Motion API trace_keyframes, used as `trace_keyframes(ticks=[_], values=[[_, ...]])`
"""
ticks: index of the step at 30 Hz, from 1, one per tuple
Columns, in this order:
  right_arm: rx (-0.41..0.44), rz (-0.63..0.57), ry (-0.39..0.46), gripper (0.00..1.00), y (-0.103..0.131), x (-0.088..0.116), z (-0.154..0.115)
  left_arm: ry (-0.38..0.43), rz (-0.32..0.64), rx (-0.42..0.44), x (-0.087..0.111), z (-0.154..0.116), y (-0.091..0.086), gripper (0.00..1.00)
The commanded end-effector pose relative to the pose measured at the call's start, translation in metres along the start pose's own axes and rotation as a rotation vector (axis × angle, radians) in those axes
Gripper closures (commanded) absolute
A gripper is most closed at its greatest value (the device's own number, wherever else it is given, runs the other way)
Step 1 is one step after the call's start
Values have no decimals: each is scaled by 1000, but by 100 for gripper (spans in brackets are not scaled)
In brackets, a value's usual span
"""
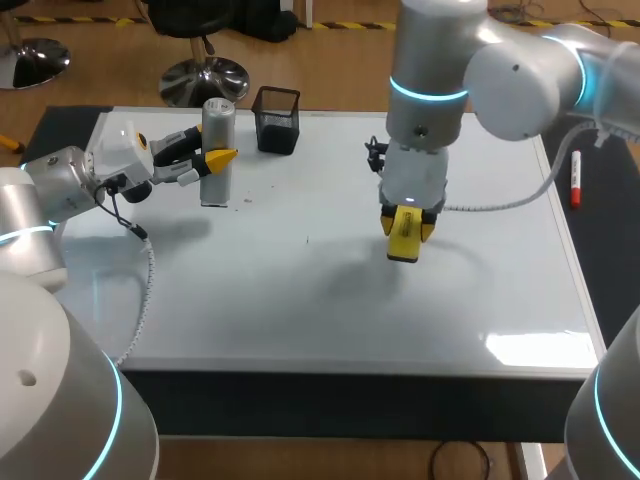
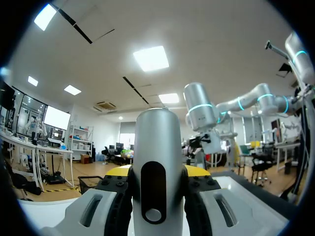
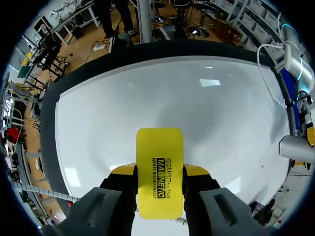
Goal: Pick up the inspection probe, press it on each red-marked spot on the whiteboard one by one, put down the probe, pick up the eraser, and wipe off all the red marks.
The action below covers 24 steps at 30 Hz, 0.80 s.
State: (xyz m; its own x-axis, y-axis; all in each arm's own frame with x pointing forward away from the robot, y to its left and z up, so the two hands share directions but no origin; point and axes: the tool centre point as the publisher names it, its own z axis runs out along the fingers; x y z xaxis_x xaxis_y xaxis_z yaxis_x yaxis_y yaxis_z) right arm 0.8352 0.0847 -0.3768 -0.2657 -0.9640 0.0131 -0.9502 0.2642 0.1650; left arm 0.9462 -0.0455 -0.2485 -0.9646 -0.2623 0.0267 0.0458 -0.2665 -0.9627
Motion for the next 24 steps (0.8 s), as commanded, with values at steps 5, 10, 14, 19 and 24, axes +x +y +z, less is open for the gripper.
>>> trace_keyframes(ticks=[5,10,14,19,24], values=[[5,-2,-2,100,1,2,-1,-2,2,1,1,0,-1,100],[5,0,2,100,-3,2,0,-2,2,1,1,0,-1,100],[8,32,1,100,-33,3,-2,-2,2,1,1,0,-1,100],[2,58,-5,100,-68,4,-5,-2,2,1,1,0,-1,100],[7,71,9,100,-102,9,-11,-2,2,1,1,0,-1,100]])
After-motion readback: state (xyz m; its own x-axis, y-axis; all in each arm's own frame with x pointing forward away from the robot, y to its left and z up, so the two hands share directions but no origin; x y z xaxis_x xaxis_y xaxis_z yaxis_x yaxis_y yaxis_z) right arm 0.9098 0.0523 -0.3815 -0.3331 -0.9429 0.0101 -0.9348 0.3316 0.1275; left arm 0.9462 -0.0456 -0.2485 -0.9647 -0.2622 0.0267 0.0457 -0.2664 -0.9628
